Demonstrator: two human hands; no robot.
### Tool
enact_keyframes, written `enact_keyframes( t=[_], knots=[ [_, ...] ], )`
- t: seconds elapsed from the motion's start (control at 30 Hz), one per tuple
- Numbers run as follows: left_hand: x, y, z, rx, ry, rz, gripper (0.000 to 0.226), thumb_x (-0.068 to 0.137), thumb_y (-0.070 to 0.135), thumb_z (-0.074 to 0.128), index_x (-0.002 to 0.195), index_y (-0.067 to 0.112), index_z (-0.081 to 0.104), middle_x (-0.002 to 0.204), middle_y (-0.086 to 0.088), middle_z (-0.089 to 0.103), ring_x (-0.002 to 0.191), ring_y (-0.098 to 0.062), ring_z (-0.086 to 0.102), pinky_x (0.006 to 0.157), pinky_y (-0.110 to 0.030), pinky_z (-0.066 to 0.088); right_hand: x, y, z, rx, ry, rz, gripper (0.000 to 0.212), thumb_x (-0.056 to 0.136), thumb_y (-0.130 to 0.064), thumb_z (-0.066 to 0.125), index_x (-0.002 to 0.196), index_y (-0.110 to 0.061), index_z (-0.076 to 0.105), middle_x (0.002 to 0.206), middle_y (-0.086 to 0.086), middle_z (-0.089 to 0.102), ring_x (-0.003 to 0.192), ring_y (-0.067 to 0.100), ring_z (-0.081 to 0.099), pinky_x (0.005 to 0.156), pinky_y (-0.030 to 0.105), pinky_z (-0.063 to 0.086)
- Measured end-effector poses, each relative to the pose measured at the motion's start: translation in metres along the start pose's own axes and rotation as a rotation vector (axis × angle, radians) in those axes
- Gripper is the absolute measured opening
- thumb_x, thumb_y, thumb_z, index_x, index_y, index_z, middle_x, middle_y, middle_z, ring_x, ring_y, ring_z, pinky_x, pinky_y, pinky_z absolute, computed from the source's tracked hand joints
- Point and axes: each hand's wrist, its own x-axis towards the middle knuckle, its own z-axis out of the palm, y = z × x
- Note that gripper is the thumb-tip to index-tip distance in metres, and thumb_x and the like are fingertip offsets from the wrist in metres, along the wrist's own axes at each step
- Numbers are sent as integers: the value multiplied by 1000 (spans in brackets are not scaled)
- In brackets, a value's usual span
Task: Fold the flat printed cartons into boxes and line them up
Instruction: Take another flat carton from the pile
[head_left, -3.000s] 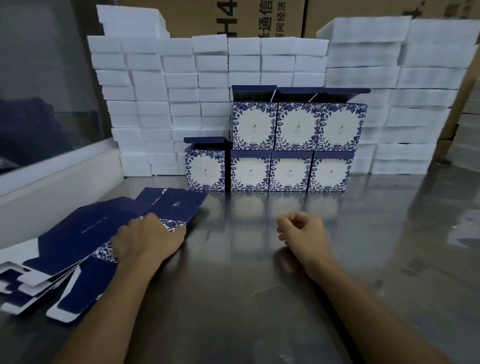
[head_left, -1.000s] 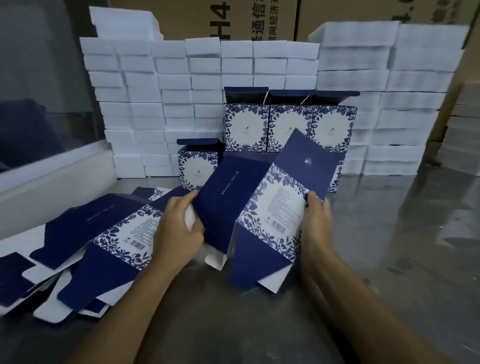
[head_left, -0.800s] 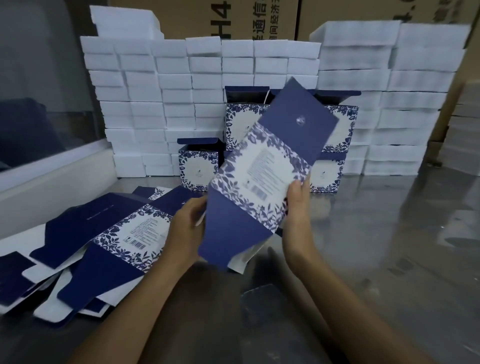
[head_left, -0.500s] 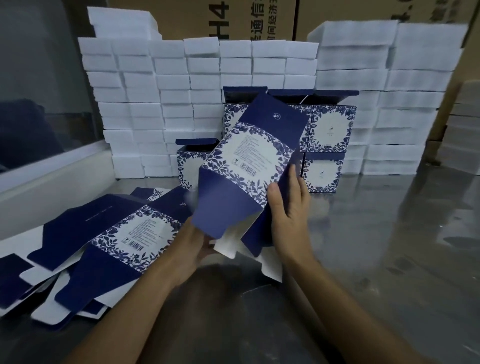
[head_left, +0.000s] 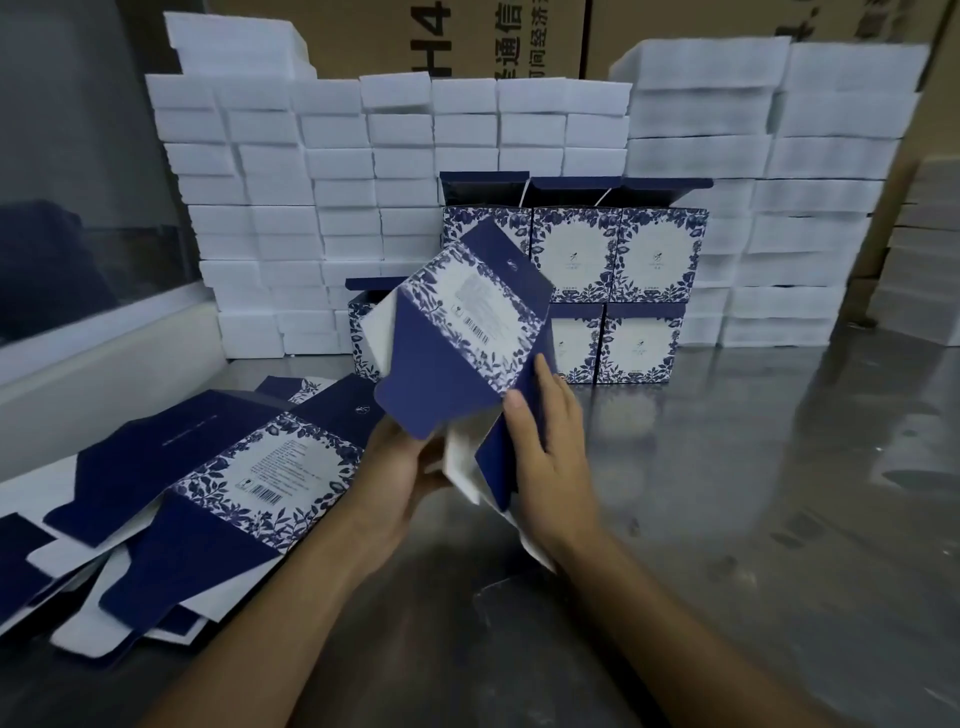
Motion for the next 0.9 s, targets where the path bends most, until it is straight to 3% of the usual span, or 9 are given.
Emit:
enact_keyframes(
  t=[0.23, 0.3, 0.4, 0.53, 0.6, 0.67, 0.73, 0.8, 0.9],
  knots=[
    [-1, 15, -12, 106, 15, 262, 40, 77, 41, 64, 116, 35, 64, 110, 5, 70, 103, -16, 67, 77, -31, 51, 9, -1, -7, 328, -66, 13, 80, 77, -79, 45, 150, -51, 29, 157, -28, 33, 146, -3, 29, 122, 52, 26],
    [-4, 16, -11, 114, 75, 310, 41, 78, 41, 63, 118, 34, 60, 111, 4, 68, 105, -22, 64, 78, -36, 51, 12, -1, -11, 321, -119, 9, 77, 77, -79, 46, 147, -53, 32, 157, -22, 37, 146, 3, 33, 122, 50, 26],
    [-5, 17, -8, 120, 120, 328, 35, 81, 41, 60, 116, 35, 61, 112, 1, 67, 107, -24, 63, 90, -50, 53, 15, 1, -16, 305, -229, -6, 89, 78, -69, 56, 156, -33, 31, 152, -14, 43, 139, 6, 40, 117, 35, 29],
    [-2, 12, -11, 163, 217, 321, 12, 88, 38, 61, 99, 39, 67, 100, 6, 72, 99, -18, 67, 93, -50, 52, 10, 3, -17, 199, -349, -68, 96, 80, -53, 71, 159, -25, 23, 151, -12, 49, 137, 3, 46, 111, 23, 41],
    [2, 8, -16, 187, 285, 294, 7, 94, 34, 62, 97, 34, 68, 95, 8, 73, 98, -17, 67, 93, -46, 53, 8, 0, -18, 161, -256, -47, 80, 80, -55, 68, 146, -15, 48, 132, -3, 65, 119, 8, 62, 98, 30, 51],
    [7, 6, -22, 171, 360, 249, 10, 95, 35, 61, 93, 28, 68, 92, 8, 72, 98, -19, 68, 90, -42, 54, 10, -5, -19, 198, -84, 12, 65, 85, -56, 66, 108, 5, 67, 99, 25, 70, 87, 27, 68, 81, 53, 57],
    [9, 8, -25, 100, 378, 213, 11, 94, 33, 62, 88, 27, 68, 92, 6, 72, 96, -20, 69, 86, -38, 54, 13, -7, -21, 334, 56, 90, 51, 94, -44, 66, 76, 3, 68, 72, 19, 71, 68, 20, 71, 61, 44, 62],
    [9, 9, -27, 101, 364, 211, 14, 94, 32, 61, 84, 26, 69, 88, 5, 73, 90, -18, 69, 82, -36, 55, 17, -7, -24, 405, 134, 97, 34, 99, -27, 60, 72, -8, 68, 63, 0, 72, 60, 10, 70, 51, 26, 57],
    [10, 10, -26, 183, 361, 245, 34, 96, 37, 57, 72, 15, 67, 72, 3, 70, 73, -14, 66, 69, -31, 52, 22, -5, -28, 424, 251, 54, 6, 98, -16, 63, 93, -15, 60, 61, -4, 71, 57, 10, 68, 49, 28, 57]
  ],
)
